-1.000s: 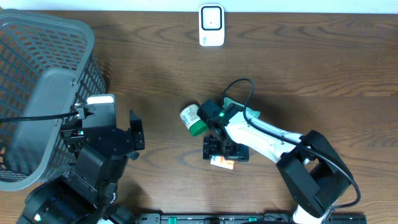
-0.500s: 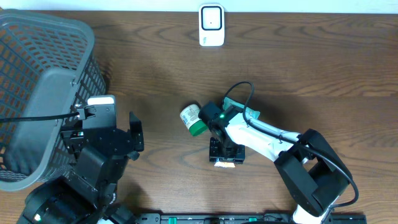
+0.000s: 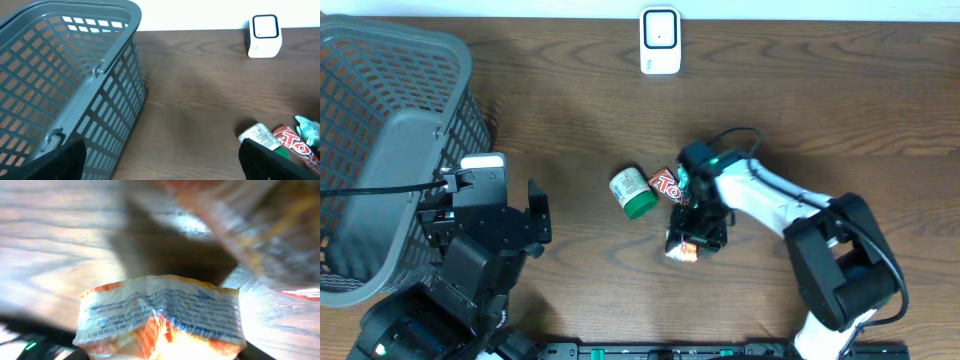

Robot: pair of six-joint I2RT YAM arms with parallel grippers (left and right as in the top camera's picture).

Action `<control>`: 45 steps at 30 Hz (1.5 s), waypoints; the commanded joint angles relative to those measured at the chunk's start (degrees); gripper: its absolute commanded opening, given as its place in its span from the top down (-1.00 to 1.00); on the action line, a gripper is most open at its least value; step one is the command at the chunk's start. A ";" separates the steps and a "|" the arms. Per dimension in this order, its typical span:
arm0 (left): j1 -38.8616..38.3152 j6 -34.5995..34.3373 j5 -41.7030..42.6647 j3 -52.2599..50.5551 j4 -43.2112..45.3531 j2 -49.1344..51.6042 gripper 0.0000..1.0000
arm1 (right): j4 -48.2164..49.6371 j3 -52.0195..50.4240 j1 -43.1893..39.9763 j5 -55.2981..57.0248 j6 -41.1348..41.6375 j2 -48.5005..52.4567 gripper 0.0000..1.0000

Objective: Scan the item barcode

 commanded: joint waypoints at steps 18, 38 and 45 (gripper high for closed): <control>0.24 -0.26 -0.70 0.37 -0.15 -0.20 -0.95 | -23.30 -0.35 -10.80 -25.83 -22.77 0.55 0.02; 0.24 -0.24 -0.70 0.37 -0.15 -0.20 -0.95 | -23.69 -0.35 -10.80 -24.48 -23.87 0.55 0.04; 0.24 -0.24 -0.70 0.37 -0.15 -0.20 -0.96 | -16.11 -0.35 -10.80 -19.26 -24.24 0.55 0.05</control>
